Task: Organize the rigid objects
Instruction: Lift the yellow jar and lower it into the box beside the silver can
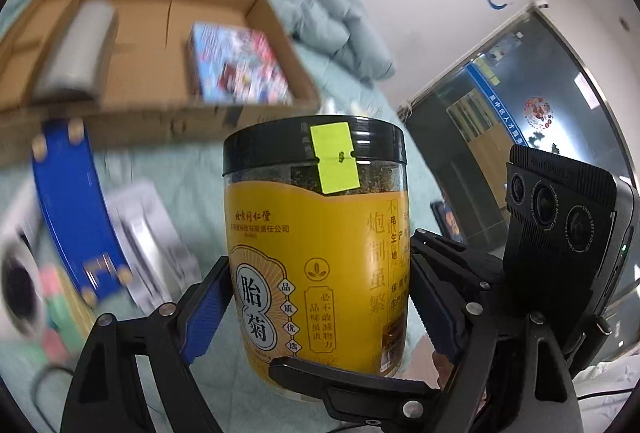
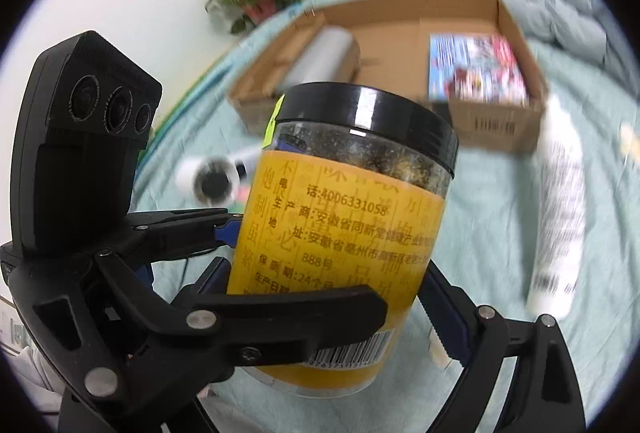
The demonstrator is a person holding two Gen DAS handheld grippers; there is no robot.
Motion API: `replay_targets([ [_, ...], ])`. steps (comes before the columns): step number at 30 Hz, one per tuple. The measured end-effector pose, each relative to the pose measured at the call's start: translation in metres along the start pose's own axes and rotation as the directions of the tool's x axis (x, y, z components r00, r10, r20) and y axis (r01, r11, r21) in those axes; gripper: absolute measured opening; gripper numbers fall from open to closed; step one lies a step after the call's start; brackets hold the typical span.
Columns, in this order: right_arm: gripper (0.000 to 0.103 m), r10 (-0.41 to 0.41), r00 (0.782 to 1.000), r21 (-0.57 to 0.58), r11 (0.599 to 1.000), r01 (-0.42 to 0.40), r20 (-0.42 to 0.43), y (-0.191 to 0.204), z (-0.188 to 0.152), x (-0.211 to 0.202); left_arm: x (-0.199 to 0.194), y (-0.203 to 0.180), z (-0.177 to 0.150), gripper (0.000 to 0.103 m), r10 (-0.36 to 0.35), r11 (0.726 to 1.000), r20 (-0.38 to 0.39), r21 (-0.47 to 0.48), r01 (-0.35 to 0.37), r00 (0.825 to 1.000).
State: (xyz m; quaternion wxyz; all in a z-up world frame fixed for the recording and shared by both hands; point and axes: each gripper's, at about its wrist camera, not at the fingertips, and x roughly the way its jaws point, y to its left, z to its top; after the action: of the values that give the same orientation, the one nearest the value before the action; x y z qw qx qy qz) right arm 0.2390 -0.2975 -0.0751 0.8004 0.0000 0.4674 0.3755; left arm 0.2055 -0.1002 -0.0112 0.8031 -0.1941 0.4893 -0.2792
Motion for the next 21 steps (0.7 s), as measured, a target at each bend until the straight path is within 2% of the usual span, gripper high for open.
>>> replay_targets([
  [6, 0.092, 0.002, 0.997, -0.076, 0.997, 0.004, 0.079, 0.008, 0.036, -0.019, -0.033, -0.012, 0.036, 0.083, 0.024, 0.998, 0.079, 0.056, -0.028, 0.997],
  [12, 0.092, 0.006, 0.994, -0.13, 0.992, 0.008, 0.105, 0.015, 0.068, -0.025, -0.055, -0.015, 0.07, 0.083, 0.041, 0.996, 0.128, 0.079, -0.052, 0.991],
  [21, 0.092, 0.008, 0.994, -0.199, 0.98, 0.014, 0.112, 0.028, 0.112, -0.019, -0.079, -0.004, 0.115, 0.083, 0.07, 0.991, 0.162, 0.102, -0.087, 0.984],
])
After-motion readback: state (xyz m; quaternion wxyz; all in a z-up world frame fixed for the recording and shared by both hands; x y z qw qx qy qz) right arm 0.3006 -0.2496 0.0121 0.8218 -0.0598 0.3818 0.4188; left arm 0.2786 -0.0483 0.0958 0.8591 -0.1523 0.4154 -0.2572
